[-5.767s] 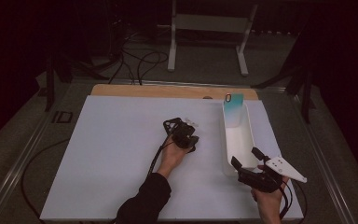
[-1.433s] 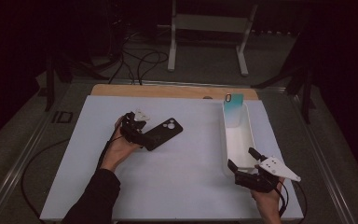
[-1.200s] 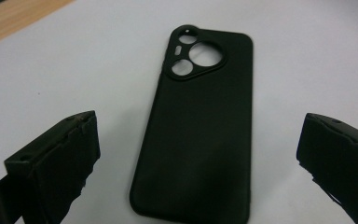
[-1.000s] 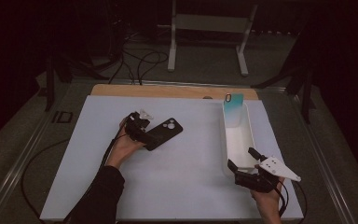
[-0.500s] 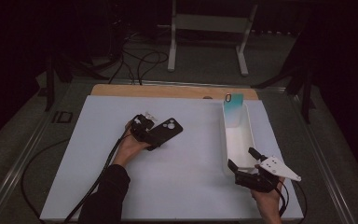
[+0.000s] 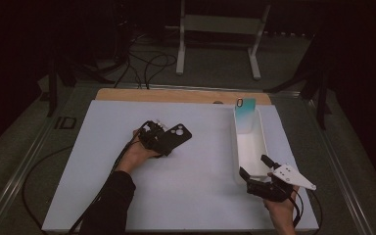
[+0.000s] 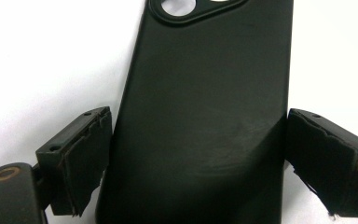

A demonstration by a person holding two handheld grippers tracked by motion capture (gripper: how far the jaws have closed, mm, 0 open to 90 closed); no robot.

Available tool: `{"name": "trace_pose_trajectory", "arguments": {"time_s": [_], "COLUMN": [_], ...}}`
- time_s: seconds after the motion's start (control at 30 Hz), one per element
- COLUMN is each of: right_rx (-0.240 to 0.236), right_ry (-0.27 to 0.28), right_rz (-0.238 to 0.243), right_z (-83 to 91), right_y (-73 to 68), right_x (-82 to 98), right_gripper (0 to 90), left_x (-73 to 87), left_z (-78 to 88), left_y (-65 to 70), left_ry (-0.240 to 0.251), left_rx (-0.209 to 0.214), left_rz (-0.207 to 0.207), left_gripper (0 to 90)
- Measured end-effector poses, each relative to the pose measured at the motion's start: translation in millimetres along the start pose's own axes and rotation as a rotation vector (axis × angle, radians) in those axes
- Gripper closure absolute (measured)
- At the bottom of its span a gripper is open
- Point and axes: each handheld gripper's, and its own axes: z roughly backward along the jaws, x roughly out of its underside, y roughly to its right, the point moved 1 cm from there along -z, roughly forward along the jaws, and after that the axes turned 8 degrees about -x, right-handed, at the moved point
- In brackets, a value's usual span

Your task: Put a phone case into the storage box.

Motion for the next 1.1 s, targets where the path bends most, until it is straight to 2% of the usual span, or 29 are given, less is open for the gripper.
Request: {"name": "trace_pose_trajectory", "arguments": {"time_s": [0.27, 0.5, 0.63, 0.73, 0.87, 0.97, 1.1], "right_rx": [0.003, 0.005, 0.003, 0.005, 0.005, 0.002, -0.004], "right_ry": [-0.002, -0.001, -0.002, -0.002, -0.001, -0.001, 0.001], "right_rz": [-0.001, -0.002, 0.001, -0.001, -0.003, -0.002, -0.007], "right_z": [0.0, 0.8, 0.4, 0.6, 0.8, 0.6, 0.5], "right_y": [0.1, 0.0, -1.0, -1.0, -0.4, -0.9, -1.5], "right_x": [0.0, -0.4, -0.6, -1.0, -1.3, -1.8, -2.7], "right_gripper": [9.0, 9.0, 9.0, 9.0, 9.0, 9.0, 9.0], "left_x": [-2.1, 0.7, 1.4, 2.0, 4.6, 7.8, 9.6], "left_z": [4.2, 10.5, 12.4, 13.7, 16.8, 19.8, 25.3], "left_y": [2.8, 6.2, 8.5, 10.2, 11.3, 11.3, 12.6], "left_ry": [-0.068, -0.132, -0.144, -0.146, -0.145, -0.12, -0.076], "left_rx": [0.004, 0.026, 0.017, 0.013, 0.032, 0.055, 0.064], "left_rz": [-0.022, -0.073, -0.069, -0.056, -0.068, -0.055, -0.034], "left_gripper": [12.4, 13.4, 14.6, 15.6, 16.3, 16.5, 16.6]}}
